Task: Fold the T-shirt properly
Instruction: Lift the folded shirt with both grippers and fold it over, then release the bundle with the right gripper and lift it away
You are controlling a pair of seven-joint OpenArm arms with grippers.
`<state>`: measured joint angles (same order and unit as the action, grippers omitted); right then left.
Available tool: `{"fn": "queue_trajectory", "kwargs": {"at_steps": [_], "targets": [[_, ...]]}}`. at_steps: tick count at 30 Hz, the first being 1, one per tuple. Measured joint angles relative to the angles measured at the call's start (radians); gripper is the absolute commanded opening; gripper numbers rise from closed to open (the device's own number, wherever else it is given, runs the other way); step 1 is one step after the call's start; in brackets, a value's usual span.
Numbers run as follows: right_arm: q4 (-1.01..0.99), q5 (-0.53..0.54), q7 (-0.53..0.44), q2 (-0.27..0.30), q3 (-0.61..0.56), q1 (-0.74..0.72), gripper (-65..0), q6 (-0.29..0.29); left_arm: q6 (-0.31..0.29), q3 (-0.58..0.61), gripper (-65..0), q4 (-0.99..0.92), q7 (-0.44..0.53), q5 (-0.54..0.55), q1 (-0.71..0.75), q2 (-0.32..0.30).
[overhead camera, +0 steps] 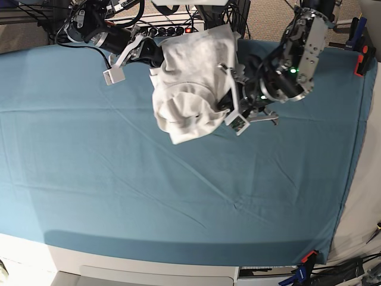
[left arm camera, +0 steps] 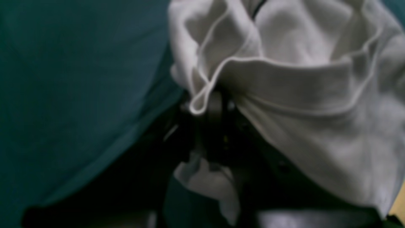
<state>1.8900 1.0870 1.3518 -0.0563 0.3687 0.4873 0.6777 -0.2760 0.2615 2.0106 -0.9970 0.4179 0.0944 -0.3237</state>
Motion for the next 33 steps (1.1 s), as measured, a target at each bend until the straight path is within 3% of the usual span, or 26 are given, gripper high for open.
{"fn": "queue_trajectory", "kwargs": {"at_steps": [6,16,30,33], "targets": [[0.001,0.013,0.002,0.0,-0.002,0.027,-63.8,0.0,0.011,0.059,-65.0,-0.024,0.016,-0.039,-0.039,0.013],[0.003,0.04,0.001,-0.003,-0.003,0.056,-63.8,0.0,0.006,0.063,-65.0,-0.163,0.015,-0.021,-0.118,0.013],[0.003,0.011,-0.04,-0.003,-0.003,0.056,-63.7,0.008,0.007,0.063,-65.0,-0.172,0.015,0.014,-0.121,0.013],[0.003,0.01,-0.043,-0.003,-0.003,0.056,-63.0,0.008,0.007,0.063,-59.5,-0.172,0.015,0.014,-0.121,0.013]]}}
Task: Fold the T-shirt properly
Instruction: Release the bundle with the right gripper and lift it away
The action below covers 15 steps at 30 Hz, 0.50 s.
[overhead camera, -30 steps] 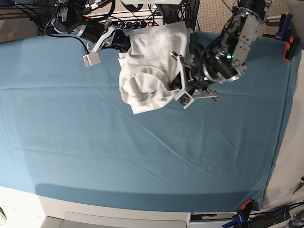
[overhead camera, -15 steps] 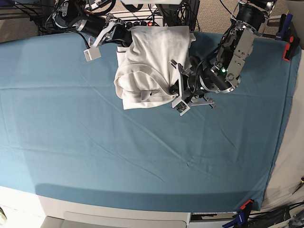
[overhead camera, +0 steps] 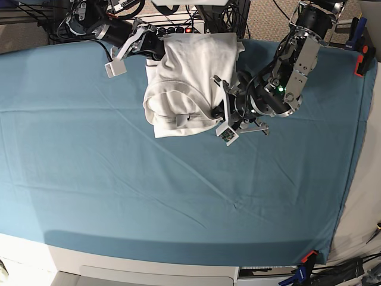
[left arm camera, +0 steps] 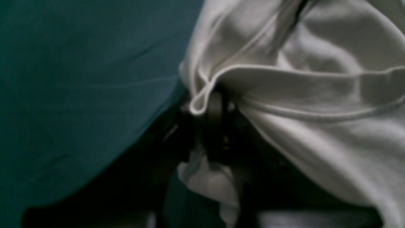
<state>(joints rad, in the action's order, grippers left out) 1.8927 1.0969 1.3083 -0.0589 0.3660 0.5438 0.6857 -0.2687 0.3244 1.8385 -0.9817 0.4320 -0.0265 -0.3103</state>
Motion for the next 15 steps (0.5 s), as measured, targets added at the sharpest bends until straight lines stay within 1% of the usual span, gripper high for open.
{"fn": "queue_trajectory", "kwargs": {"at_steps": [1,2,5,6,12,15], "targets": [[0.0,0.0,0.0,0.0,0.0,0.0,-62.0,0.0,0.0,0.0,-58.1,0.0,0.0,0.0,0.0,0.0],[0.0,0.0,0.0,0.0,0.0,0.0,-59.6,0.0,-0.006,0.0,-57.4,0.0,0.0,0.0,0.0,0.0],[0.0,-0.002,-0.002,0.0,0.0,0.0,-49.3,0.0,-0.015,0.0,-57.2,0.0,0.0,0.0,-0.002,0.0],[0.0,-0.005,-0.003,0.0,0.0,0.0,-47.2,0.0,-0.015,0.0,-57.2,0.0,0.0,-0.001,-0.002,0.0],[0.0,-0.007,-0.007,0.0,0.002,0.0,-46.7,0.0,-0.015,0.0,-57.2,0.0,0.0,-0.001,-0.002,0.0],[0.027,-0.011,-0.006,0.0,0.021,0.001,-46.7,0.0,-0.015,0.0,-57.1,0.0,0.0,-0.001,-0.002,0.0]]}}
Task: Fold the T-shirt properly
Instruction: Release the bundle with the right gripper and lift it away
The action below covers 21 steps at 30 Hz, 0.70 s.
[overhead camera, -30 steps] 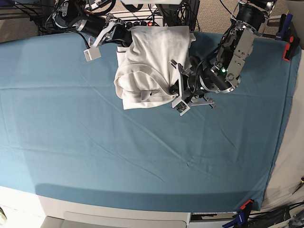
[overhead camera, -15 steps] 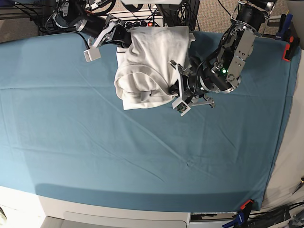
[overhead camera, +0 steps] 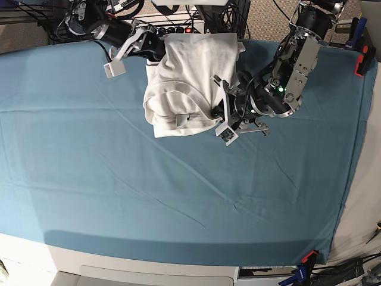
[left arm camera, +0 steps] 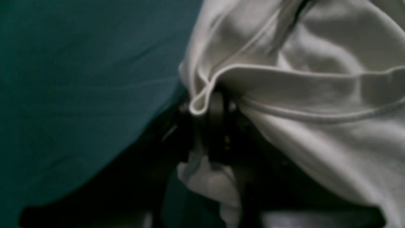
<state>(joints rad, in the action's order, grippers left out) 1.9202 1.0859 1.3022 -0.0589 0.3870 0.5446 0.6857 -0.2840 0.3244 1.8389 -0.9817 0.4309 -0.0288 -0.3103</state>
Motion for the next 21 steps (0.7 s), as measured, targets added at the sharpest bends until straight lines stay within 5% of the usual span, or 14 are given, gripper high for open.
{"fn": "queue_trajectory", "kwargs": {"at_steps": [12,21], "targets": [[0.242,-0.012,-0.001,0.0,0.232,0.0,-46.8,0.008,-0.002,-0.042,-49.3,0.06,-0.004,0.005,0.0,0.0],[0.267,0.113,0.051,-0.003,0.187,0.001,-50.2,0.015,-0.001,-0.227,-49.3,0.094,-0.008,0.052,-0.003,-0.003]]}}
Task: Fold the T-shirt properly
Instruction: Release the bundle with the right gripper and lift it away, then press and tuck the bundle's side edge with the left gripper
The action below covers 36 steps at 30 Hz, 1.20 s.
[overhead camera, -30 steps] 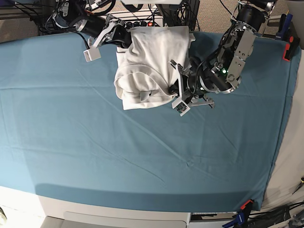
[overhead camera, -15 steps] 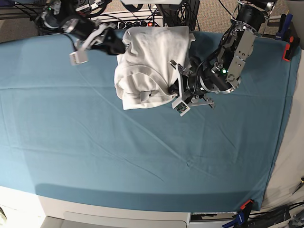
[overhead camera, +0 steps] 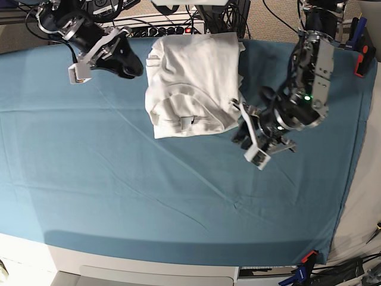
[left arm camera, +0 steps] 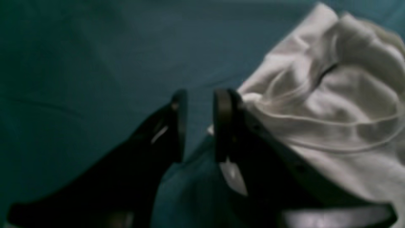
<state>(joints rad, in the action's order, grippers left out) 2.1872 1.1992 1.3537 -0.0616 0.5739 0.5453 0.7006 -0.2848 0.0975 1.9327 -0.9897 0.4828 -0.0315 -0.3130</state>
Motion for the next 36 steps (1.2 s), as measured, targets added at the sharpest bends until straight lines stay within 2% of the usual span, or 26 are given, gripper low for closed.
{"fn": "queue_trajectory", "kwargs": {"at_steps": [6,7,9,11,14,17,21,27,36], "targets": [[0.0,0.003,-0.016,-0.009,-0.064,0.0,-50.2,0.0,0.0,-0.016,-50.1,0.0,-0.007,0.009,0.001,0.0],[0.0,0.004,-0.027,-0.021,-0.076,0.0,-50.8,0.0,0.0,-0.016,-53.4,0.0,-0.007,0.024,0.001,0.0],[0.0,0.01,-0.029,-0.047,-0.109,0.0,-54.8,0.0,0.0,-0.016,-65.0,0.0,-0.006,0.068,0.0,0.0],[0.0,0.024,-0.027,-0.059,-0.156,-0.001,-65.0,0.0,0.0,-0.016,-65.0,0.0,-0.009,0.115,0.001,0.0],[0.0,0.023,-0.026,-0.058,-0.222,-0.002,-65.0,0.0,-0.072,-0.018,-65.0,0.0,-0.027,0.189,0.006,0.0],[0.0,-0.03,-0.047,-0.064,-0.248,-0.002,-65.0,-0.003,-0.086,-0.019,-65.0,0.001,-0.039,0.244,0.038,0.002],[0.0,-0.109,-0.097,-0.074,-0.233,-0.002,-65.0,-0.004,-0.135,-0.019,-65.0,0.0,-0.056,0.311,0.095,0.003],[-0.016,-0.17,-0.14,-0.072,-0.212,-0.003,-65.0,-0.003,-0.151,-0.019,-65.0,0.0,-0.056,0.315,0.118,0.005],[-0.219,-0.151,-0.157,-0.074,-0.212,-0.052,-65.0,-0.009,-0.151,-0.019,-65.0,-0.002,-0.056,0.294,0.117,0.005]]}}
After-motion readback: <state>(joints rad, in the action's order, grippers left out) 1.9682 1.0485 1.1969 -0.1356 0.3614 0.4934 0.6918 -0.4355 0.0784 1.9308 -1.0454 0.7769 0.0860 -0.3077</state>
